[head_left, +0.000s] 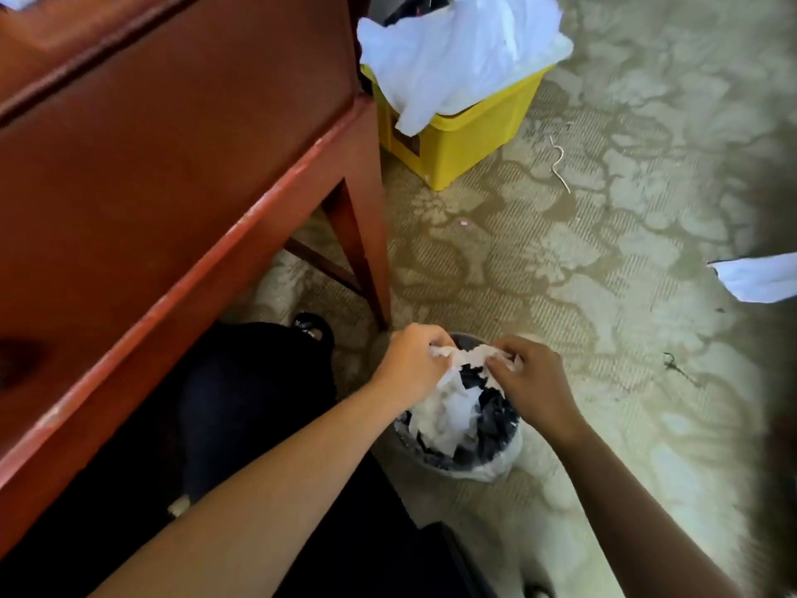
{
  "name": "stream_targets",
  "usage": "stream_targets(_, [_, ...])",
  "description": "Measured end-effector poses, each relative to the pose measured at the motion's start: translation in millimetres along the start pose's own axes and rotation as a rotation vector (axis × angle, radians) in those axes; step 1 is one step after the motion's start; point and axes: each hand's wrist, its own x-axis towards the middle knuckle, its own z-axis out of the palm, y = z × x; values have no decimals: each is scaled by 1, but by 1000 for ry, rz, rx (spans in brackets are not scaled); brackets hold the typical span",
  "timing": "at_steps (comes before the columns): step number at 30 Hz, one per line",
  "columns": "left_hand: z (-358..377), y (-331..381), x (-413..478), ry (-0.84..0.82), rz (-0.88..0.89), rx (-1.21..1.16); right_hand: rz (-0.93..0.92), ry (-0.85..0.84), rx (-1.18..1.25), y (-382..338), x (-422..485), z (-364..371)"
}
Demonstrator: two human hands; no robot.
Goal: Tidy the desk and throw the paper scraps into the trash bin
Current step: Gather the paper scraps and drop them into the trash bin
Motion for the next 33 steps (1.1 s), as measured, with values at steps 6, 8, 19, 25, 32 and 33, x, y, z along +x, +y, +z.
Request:
stream_targets(6, [51, -29, 35, -12, -219, 73, 229, -121, -82, 46, 12, 34])
stream_targets(8, [64, -32, 39, -46, -223, 97, 268, -176, -124, 56, 12, 43])
stream_targets(19, [70, -41, 41, -428, -227, 235, 293, -357, -181, 63, 17, 56])
stream_targets(25, [51, -33, 23, -422, -268, 400, 229, -410, -218, 43, 13, 39])
stream_targets(32, [-11, -5, -14, -330, -110, 602, 63, -366, -296, -15, 18, 11])
stream_targets(33, [-25, 1, -20, -313, -92, 618, 28, -342, -320, -28, 21, 5])
